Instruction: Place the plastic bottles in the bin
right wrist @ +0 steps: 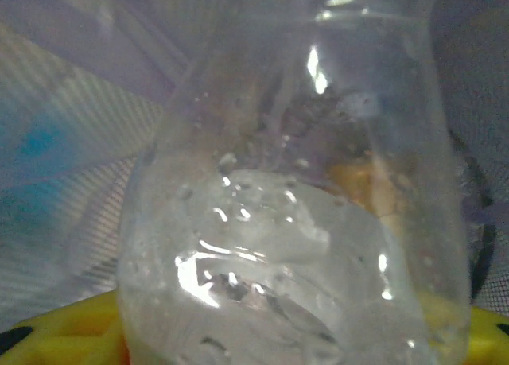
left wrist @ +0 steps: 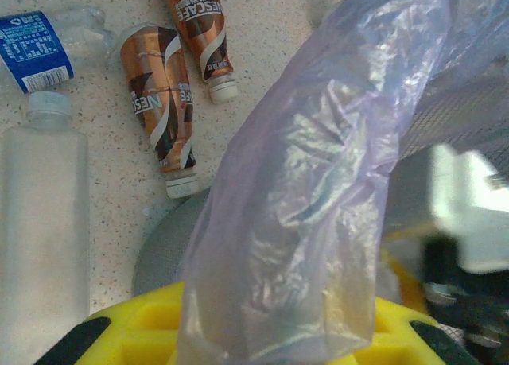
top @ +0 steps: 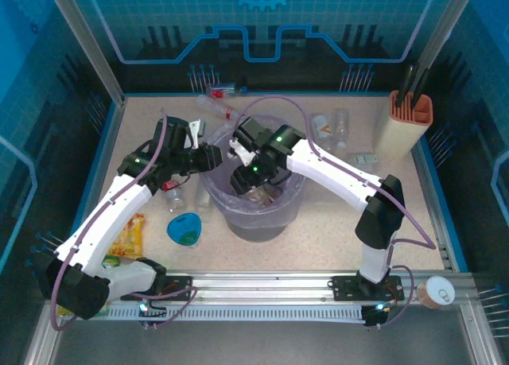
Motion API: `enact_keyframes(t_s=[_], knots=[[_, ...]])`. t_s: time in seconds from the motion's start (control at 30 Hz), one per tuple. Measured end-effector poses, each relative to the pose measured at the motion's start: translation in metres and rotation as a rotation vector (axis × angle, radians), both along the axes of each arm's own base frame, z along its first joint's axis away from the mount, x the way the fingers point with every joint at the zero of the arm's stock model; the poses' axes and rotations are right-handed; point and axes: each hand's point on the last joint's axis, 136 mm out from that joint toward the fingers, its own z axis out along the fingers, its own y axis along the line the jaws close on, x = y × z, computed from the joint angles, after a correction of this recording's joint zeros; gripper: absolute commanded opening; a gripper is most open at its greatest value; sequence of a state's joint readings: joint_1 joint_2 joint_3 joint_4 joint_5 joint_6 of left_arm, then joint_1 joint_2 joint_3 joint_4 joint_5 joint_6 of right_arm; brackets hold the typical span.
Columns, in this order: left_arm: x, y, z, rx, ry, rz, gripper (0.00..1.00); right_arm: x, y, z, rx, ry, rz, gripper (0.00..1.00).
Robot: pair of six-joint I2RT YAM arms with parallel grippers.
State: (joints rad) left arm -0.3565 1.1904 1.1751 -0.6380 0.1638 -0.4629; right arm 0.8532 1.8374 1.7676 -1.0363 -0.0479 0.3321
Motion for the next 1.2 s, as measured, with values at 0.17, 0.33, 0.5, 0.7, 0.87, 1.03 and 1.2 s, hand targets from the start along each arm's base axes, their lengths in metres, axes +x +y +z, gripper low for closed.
enact_keyframes(t_s=[0.17,0.33,0.5,0.7,0.87,1.03,1.2], knots=[[0.0,0.0,0.0,0.001,0.0,0.0,0.28,0.006,-0.004,-0.01,-0.027,-0.024,-0.02,0.96],[0.0,0.0,0.0,0.002,-0.001,0.001,0.28,0.01,-0.003,-0.002,-0.026,-0.054,-0.016,1.0],[0.0,0.0,0.0,0.002,-0.001,0.001,0.28,0.015,0.001,0.024,0.003,-0.106,0.005,1.0],[0.0,0.0,0.0,0.003,-0.002,0.001,0.27,0.016,0.002,0.087,0.1,-0.217,0.034,1.0],[0.0,0.0,0.0,0.008,-0.006,-0.004,0.27,0.022,-0.009,0.157,0.216,-0.341,0.007,1.0],[0.0,0.0,0.0,0.012,-0.01,-0.009,0.27,0.049,-0.078,0.202,0.233,-0.472,-0.185,1.0],[0.0,0.0,0.0,0.012,-0.01,-0.009,0.27,0.084,-0.18,0.207,0.158,-0.525,-0.52,1.0]])
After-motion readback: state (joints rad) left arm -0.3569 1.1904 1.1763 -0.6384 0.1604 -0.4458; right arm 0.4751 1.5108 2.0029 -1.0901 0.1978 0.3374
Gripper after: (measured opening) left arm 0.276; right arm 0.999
